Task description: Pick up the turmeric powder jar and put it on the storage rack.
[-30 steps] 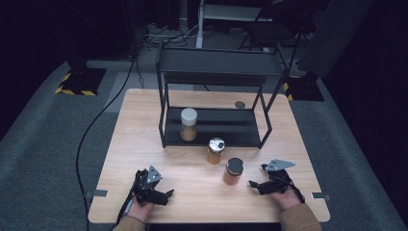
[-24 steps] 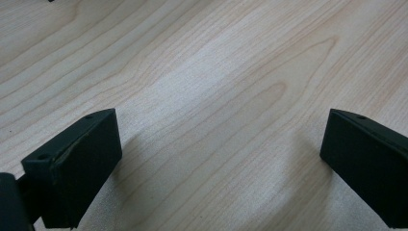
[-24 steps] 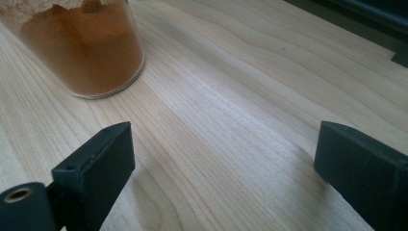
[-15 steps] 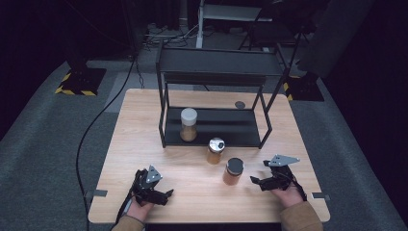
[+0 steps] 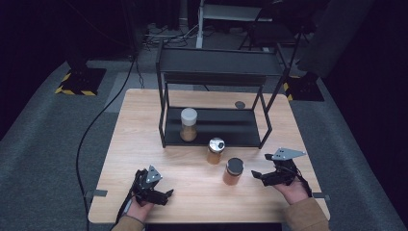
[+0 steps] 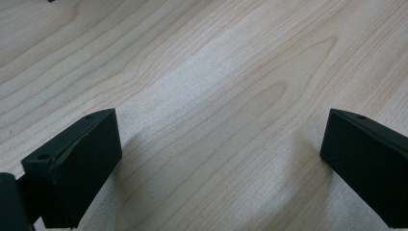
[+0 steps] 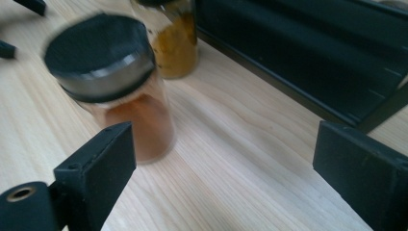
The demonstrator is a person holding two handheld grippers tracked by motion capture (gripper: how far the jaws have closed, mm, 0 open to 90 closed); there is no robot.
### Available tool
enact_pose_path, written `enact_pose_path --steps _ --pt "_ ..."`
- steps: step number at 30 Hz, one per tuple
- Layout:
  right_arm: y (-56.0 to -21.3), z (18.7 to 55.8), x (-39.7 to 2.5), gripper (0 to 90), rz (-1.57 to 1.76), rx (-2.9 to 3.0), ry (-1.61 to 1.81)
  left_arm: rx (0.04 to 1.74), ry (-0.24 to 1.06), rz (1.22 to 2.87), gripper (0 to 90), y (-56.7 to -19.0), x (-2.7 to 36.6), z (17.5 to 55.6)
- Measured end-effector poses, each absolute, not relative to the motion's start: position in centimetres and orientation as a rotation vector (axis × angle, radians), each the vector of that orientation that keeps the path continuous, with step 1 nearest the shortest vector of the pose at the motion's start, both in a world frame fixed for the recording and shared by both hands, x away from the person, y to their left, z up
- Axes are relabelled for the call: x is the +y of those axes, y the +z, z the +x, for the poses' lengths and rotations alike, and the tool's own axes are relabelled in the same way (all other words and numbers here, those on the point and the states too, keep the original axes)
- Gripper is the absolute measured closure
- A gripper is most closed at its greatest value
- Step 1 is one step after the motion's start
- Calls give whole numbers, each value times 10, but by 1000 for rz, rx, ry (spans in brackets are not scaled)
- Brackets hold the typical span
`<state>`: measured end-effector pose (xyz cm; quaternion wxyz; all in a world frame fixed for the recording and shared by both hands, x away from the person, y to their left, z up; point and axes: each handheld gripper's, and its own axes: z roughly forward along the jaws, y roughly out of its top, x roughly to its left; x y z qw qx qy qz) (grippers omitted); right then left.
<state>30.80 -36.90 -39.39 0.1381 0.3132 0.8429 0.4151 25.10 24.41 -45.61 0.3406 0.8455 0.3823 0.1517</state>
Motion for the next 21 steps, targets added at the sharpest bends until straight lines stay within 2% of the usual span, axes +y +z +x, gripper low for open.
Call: enact_pose_path --steps 21 --pt "-343 318 -336 77 849 2452 1195 1002 398 2197 3 -456 244 250"
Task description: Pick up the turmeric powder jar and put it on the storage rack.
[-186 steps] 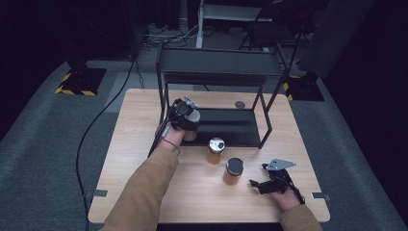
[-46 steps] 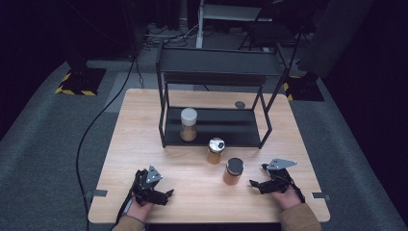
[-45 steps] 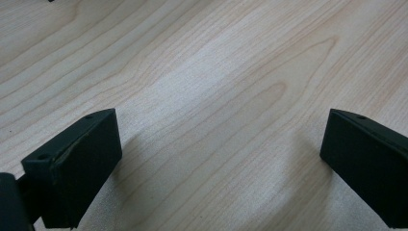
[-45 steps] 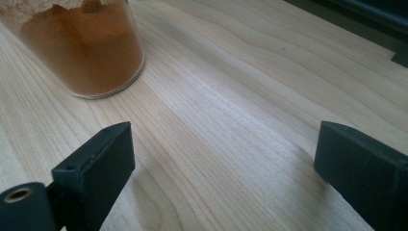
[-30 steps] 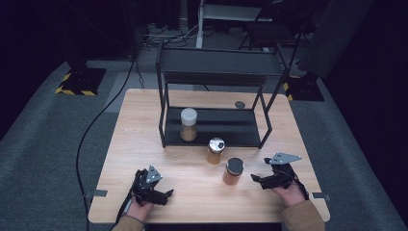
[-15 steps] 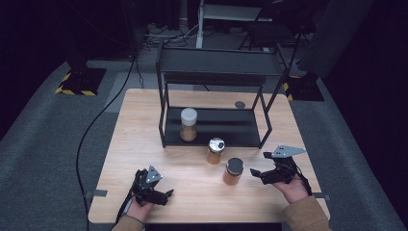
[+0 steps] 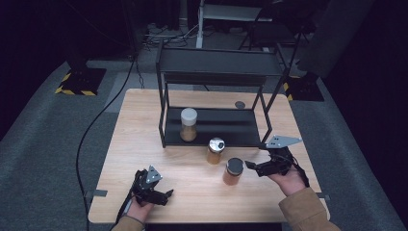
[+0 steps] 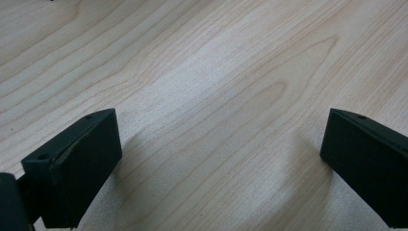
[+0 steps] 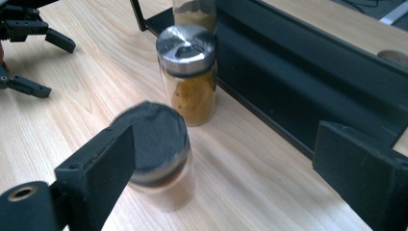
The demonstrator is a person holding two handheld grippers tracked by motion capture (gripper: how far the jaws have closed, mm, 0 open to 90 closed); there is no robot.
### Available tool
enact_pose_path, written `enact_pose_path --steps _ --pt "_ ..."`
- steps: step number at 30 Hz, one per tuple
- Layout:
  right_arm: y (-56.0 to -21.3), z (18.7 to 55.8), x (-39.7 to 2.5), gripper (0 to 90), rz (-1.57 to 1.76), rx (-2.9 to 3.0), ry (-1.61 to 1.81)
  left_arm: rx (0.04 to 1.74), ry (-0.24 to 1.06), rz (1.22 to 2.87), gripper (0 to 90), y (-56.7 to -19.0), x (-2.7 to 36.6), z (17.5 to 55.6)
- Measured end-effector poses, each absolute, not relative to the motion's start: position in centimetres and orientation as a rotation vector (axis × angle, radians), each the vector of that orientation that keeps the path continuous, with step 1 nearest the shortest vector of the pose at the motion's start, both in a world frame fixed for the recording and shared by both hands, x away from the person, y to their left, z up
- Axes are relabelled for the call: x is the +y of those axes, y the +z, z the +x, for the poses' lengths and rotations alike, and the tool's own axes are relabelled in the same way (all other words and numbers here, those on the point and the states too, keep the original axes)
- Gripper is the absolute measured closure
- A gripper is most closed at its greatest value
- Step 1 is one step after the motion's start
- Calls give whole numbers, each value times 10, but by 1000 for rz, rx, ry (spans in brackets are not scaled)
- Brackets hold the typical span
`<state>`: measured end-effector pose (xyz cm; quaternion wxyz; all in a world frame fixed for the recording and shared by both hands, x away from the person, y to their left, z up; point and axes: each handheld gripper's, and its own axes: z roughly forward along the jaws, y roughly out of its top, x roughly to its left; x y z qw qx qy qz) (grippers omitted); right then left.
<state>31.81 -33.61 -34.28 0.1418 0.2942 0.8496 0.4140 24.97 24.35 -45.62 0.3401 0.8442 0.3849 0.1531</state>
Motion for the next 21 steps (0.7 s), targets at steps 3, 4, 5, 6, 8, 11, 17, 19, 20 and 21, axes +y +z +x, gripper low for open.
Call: enact_pose_path --steps 3,4,5,6,8,11,17,19,20,21 --pt "-339 322 -328 77 835 2458 1198 1002 399 2197 2 -456 243 250" --pt "-338 323 -325 77 829 2462 1200 1001 399 2197 3 -456 244 250" --pt "-337 325 -322 77 824 2466 1203 1002 399 2197 3 -456 244 250" --pt "-337 327 -319 77 820 2470 1205 1002 399 2197 3 -456 243 250" --pt "-335 331 -311 77 814 2478 1206 1001 399 2197 3 -456 244 250" --pt "-332 335 -299 78 792 2487 1202 1002 399 2197 3 -456 244 250" --pt "-327 342 -281 78 775 2500 1206 1001 399 2197 3 -456 244 250" --pt "-326 345 -274 78 767 2509 1199 1001 399 2197 3 -456 244 250" --pt "-325 346 -271 78 765 2513 1197 1002 398 2197 3 -456 244 250" --pt "-325 347 -267 78 761 2518 1194 1002 398 2197 3 -456 244 250"
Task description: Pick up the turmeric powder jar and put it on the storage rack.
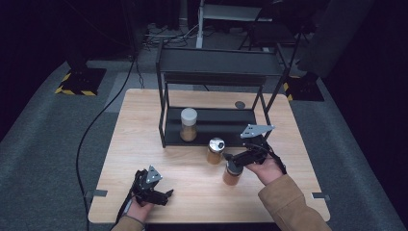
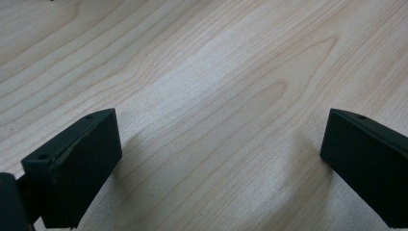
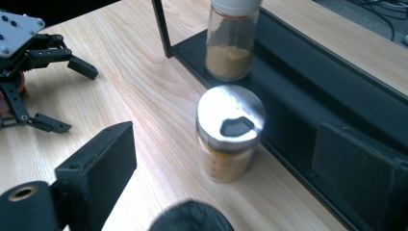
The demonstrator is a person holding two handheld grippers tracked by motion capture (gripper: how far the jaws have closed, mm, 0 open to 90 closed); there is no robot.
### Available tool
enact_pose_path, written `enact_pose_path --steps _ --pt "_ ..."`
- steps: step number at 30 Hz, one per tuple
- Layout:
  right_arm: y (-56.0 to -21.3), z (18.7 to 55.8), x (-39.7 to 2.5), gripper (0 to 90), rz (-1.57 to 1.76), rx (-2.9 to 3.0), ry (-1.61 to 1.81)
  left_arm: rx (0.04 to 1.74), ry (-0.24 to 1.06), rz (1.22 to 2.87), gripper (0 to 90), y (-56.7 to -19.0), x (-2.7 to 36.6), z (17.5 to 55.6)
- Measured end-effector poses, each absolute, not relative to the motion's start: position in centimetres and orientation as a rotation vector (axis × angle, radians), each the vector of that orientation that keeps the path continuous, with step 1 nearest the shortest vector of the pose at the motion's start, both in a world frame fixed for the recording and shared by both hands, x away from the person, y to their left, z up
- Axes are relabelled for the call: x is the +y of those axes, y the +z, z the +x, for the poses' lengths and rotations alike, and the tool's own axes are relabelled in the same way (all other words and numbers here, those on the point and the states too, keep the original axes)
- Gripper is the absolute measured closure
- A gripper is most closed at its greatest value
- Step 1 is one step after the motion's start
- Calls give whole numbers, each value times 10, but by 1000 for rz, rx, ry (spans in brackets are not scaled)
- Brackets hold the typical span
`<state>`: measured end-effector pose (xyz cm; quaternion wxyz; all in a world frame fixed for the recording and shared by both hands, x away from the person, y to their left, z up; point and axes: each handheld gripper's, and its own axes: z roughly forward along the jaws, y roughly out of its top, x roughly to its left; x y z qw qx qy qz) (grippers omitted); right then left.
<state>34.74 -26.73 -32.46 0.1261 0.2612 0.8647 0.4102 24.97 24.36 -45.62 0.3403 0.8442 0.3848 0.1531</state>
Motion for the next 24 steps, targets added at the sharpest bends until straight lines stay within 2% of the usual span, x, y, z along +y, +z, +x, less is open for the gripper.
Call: enact_pose_path --steps 10,24 --pt "-326 363 -234 80 717 2575 1164 1000 398 2198 2 -456 244 250" --pt "-324 383 -213 80 714 2604 1115 997 397 2199 2 -456 244 250"
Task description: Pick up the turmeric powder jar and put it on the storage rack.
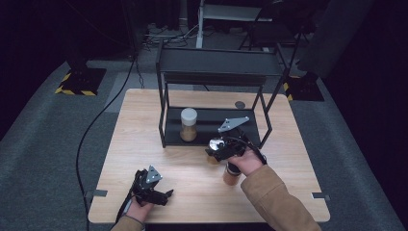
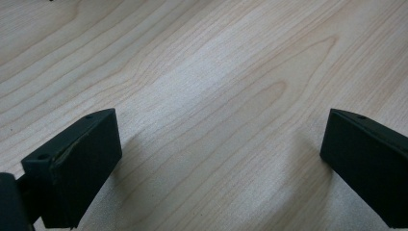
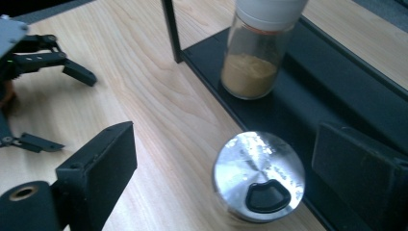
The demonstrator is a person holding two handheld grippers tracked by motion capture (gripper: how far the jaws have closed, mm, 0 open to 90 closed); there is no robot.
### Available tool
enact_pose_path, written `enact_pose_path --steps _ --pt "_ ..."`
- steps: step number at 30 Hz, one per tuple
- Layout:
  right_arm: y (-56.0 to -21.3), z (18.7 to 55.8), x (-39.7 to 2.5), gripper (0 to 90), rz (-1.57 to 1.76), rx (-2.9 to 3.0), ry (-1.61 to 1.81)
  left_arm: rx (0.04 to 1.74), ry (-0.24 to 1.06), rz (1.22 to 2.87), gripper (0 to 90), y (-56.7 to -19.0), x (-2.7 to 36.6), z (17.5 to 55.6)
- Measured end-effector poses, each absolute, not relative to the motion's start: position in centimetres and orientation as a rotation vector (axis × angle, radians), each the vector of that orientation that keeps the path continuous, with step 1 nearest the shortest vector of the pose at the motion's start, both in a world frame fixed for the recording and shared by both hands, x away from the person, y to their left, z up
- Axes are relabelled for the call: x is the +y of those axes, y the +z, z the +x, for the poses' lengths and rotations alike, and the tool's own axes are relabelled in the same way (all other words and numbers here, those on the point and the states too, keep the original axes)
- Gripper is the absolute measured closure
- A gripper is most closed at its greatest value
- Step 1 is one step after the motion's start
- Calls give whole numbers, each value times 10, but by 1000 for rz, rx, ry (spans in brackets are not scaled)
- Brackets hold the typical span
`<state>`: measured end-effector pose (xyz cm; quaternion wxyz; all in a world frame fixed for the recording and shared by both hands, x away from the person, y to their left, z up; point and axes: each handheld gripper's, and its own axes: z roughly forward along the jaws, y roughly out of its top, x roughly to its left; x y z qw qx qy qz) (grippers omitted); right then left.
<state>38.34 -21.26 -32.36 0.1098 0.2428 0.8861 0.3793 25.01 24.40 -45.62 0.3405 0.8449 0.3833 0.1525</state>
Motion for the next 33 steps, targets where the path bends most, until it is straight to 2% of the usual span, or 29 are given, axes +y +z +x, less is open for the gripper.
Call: enact_pose_path --steps 19,33 --pt "-336 421 -185 120 745 2699 907 1000 397 2198 3 -456 244 250" --pt "-339 441 -174 264 753 2825 767 1002 397 2194 2 -457 244 250"
